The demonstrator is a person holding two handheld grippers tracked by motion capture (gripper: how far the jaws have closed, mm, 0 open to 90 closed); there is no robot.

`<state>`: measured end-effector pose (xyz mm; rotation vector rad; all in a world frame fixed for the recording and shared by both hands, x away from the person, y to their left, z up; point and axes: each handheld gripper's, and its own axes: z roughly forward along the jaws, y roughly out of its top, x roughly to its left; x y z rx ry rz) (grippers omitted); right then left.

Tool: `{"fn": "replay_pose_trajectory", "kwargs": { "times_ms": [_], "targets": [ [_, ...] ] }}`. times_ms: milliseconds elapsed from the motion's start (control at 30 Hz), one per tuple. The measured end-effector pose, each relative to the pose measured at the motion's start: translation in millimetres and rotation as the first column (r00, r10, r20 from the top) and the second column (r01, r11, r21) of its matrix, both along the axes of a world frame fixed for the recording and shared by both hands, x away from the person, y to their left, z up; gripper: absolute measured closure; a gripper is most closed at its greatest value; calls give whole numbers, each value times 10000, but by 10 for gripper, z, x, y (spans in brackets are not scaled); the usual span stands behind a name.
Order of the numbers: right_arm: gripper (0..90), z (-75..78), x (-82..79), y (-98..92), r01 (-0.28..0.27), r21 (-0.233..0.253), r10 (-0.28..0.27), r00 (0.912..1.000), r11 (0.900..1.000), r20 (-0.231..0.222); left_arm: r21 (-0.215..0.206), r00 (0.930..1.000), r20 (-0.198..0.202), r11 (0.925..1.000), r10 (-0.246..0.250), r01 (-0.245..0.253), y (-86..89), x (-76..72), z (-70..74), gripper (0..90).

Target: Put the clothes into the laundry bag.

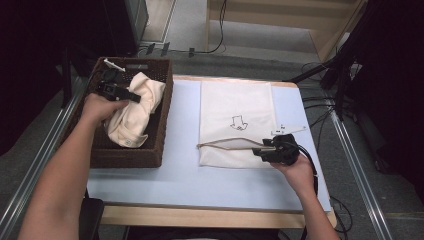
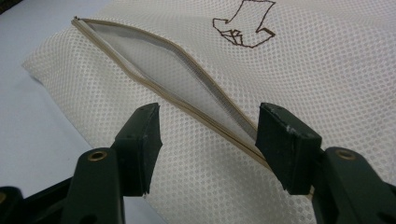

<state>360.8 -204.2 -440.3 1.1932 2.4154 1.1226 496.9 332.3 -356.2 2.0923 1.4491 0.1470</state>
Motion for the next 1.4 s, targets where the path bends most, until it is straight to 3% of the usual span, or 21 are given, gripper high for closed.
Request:
{"fn": "replay_pose_trajectory", "kwargs": {
  "times_ms": [533,600,700,767,833,1100,1233,1400],
  "targets": [
    [414,2,51,53,-167,27,167,9999,9999,-10,0,9972,616,9991,-413,414,-13,-125,574,658],
    [414,3,52,56,-152,36,152,9999,9999,-22,-51,9967,688,9991,-423,427,-5,-153,645,658],
    [414,6,52,50,-144,36,144,9999,9999,-2,-516,9978,641,9985,-170,204,33,-206,768,659],
    [414,11,53,42,-108,82,108,9999,9999,7,-523,9974,676,9983,-230,266,35,-222,802,659],
    [414,7,61,39,-94,117,94,10000,9999,-32,-541,9929,985,9959,-669,725,33,-277,914,658],
    [414,9,66,56,-102,166,103,9999,9998,-62,-371,9815,1373,9895,-1335,1398,-97,-410,1127,659],
    [414,9,69,52,-100,188,101,9999,9998,-87,-297,9772,1399,9858,-1594,1651,-180,-465,1193,657],
    [415,11,71,51,-80,209,82,9999,9997,-93,-411,9676,1433,9756,-2080,2158,-301,-541,1284,657]
  ]
}}
